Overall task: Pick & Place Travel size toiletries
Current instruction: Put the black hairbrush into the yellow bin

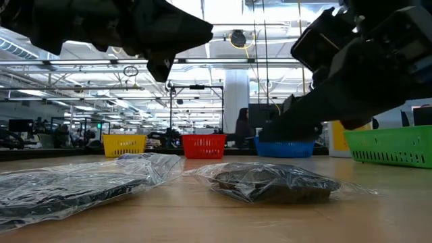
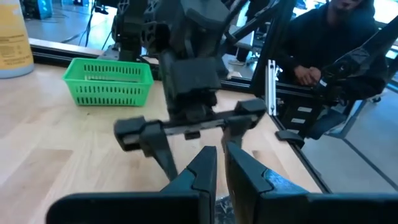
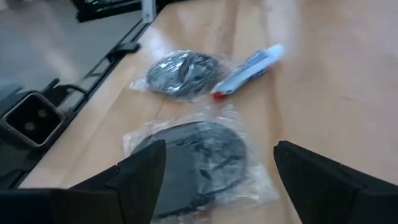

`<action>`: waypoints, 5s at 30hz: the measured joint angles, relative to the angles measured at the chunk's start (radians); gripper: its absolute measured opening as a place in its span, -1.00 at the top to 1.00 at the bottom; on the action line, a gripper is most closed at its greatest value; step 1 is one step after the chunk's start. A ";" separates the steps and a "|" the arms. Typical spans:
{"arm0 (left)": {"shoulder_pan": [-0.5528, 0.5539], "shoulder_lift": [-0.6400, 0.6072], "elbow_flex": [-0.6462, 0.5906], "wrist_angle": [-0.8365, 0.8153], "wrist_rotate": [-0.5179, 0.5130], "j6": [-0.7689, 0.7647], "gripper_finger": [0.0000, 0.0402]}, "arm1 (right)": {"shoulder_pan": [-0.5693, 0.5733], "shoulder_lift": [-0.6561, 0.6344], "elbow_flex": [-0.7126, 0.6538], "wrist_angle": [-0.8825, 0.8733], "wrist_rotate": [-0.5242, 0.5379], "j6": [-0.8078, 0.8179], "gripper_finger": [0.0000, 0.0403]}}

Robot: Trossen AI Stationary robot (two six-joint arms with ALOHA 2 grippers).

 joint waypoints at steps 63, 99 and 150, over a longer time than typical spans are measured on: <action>0.181 0.000 0.000 -0.231 0.025 -0.367 -0.32 | -0.051 -0.111 0.097 -0.147 0.424 -0.478 1.00; 0.238 0.000 0.000 -0.184 0.270 -0.426 -0.11 | -0.103 -0.111 0.097 -0.076 0.477 -0.602 1.00; 0.271 -0.303 0.000 -0.295 0.249 -0.018 0.85 | 0.151 -0.310 0.042 -0.540 0.449 -0.020 0.32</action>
